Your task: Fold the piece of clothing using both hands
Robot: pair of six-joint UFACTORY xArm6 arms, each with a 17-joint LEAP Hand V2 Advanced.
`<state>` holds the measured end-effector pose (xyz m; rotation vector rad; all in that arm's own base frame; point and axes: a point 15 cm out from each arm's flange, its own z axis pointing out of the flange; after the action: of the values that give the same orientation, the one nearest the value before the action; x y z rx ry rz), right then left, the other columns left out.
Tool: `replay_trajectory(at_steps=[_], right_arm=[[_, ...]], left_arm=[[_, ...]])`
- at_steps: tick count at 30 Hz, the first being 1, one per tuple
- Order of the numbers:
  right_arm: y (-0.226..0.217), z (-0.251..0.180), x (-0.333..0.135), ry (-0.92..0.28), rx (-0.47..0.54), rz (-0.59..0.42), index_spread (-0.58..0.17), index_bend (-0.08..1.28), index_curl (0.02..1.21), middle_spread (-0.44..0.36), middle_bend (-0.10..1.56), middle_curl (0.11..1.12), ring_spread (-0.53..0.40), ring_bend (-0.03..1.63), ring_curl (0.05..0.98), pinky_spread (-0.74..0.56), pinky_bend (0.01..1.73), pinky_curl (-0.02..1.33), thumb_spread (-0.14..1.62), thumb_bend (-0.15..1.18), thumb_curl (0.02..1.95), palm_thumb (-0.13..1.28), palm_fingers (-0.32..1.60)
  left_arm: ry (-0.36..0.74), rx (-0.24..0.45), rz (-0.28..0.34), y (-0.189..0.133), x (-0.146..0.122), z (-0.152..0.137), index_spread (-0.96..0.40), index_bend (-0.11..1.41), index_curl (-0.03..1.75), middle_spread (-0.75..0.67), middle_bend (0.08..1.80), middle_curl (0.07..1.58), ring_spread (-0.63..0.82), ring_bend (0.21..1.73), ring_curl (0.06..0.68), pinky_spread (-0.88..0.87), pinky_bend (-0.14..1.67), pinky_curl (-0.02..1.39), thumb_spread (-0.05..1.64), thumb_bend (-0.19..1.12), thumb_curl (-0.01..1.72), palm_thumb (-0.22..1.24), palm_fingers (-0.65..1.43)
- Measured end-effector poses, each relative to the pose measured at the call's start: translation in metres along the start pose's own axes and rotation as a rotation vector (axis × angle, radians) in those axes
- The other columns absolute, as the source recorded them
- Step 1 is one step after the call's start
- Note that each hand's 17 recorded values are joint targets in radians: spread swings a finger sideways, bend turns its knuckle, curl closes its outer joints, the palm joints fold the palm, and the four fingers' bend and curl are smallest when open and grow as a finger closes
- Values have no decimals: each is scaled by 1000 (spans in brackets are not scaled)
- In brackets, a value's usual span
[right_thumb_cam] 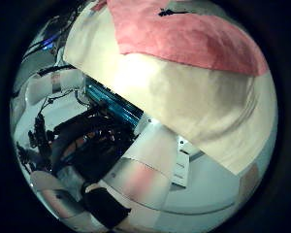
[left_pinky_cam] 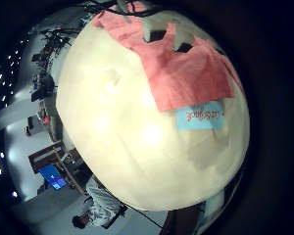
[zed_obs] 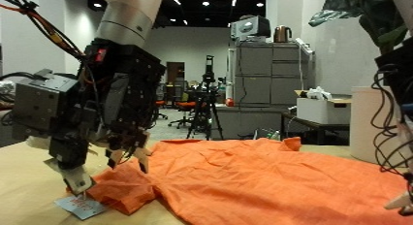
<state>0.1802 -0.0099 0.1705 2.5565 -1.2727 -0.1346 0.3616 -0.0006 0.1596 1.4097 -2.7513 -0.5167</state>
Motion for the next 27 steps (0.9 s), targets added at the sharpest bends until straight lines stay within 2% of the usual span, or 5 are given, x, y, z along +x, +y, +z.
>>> replay_trajectory(at_steps=[10,11,12,14,27], right_arm=[[-6,-33,6,26,89,-1,-493,398,375,-25,266,333,41,421,276,385,23,135,1030,-39,175,-33,166],[-7,-39,8,30,105,4,-487,287,341,-33,142,297,45,305,239,224,742,281,1027,-40,176,-34,396],[-9,-45,9,33,120,3,-489,171,294,-38,61,257,40,286,219,341,1088,321,1026,-40,178,-34,539],[-12,-52,12,42,142,1,-489,126,274,-44,64,219,30,281,219,316,1420,444,1024,-38,180,-30,551],[-39,-78,32,64,194,7,-498,171,267,-55,156,184,2,321,250,248,1665,496,1029,-33,202,-20,495]], left_arm=[[-6,-32,-8,-2,-2,7,-27,167,318,76,197,318,317,486,229,355,355,328,1023,-24,301,370,84],[-5,-33,-7,-2,-2,7,-30,165,318,74,196,321,315,483,228,353,353,327,1020,-27,301,367,87],[-5,-33,-7,-1,-1,7,-32,165,318,73,194,322,314,482,227,352,352,326,1019,-26,301,366,88],[-3,-34,-7,-1,-1,8,-33,164,317,72,192,325,313,480,226,350,351,324,1017,-26,302,366,89],[17,-61,-19,3,1,17,-36,164,316,65,189,333,312,471,223,352,345,317,1009,-25,298,358,88]])
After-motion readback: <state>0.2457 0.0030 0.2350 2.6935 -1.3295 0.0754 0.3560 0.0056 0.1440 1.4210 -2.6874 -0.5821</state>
